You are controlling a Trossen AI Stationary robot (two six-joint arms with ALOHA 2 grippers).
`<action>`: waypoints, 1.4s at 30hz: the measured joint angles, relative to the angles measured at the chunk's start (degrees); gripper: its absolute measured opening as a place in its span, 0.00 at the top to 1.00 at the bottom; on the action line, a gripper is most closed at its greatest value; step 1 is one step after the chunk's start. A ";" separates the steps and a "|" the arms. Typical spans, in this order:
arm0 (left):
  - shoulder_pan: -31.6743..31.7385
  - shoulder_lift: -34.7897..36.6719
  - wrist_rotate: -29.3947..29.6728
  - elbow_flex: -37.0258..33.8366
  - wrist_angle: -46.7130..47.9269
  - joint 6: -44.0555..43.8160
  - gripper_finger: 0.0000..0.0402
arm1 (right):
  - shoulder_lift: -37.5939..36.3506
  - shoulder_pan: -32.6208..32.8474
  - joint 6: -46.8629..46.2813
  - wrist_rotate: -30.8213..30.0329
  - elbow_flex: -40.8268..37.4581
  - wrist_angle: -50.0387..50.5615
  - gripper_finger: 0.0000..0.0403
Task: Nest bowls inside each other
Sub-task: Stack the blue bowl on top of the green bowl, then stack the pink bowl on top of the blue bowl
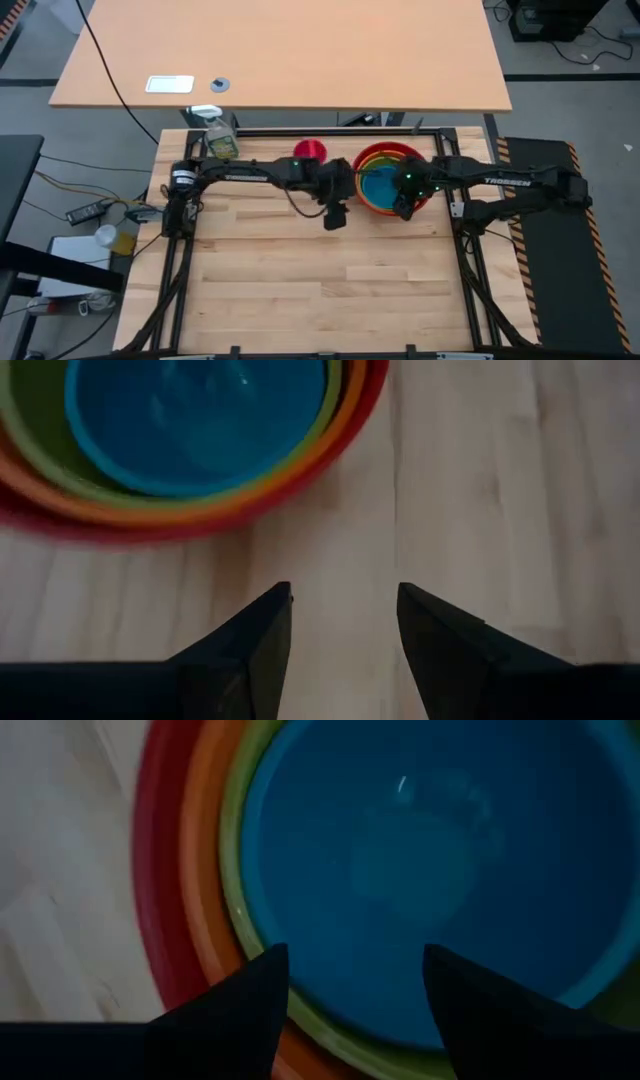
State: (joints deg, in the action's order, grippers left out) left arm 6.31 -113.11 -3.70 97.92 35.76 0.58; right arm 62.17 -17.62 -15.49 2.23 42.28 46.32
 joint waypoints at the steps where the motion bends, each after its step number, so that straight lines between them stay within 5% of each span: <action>1: 0.00 1.49 0.02 -1.31 -0.59 -1.05 0.54 | 1.00 0.25 0.22 -0.60 0.00 0.00 0.41; 12: 6.05 14.33 2.58 -10.42 -2.26 -5.09 0.54 | 1.37 -2.25 0.93 -5.79 6.01 -0.38 0.41; 25: 9.98 13.81 2.58 -19.77 -0.09 -3.37 0.54 | 1.43 -6.36 -1.33 -1.21 12.07 -1.90 0.41; 33: 10.99 13.81 9.04 -20.87 -0.80 10.98 0.54 | 2.02 -6.30 -6.42 -1.13 12.11 -3.12 0.41; 42: 13.97 13.78 9.16 -20.86 -0.44 24.19 0.54 | 2.34 -4.77 -13.56 -1.24 12.11 -2.92 0.42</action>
State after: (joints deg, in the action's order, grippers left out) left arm 20.28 -99.33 5.46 77.06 35.32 24.77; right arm 64.51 -22.39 -29.06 0.99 54.39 43.40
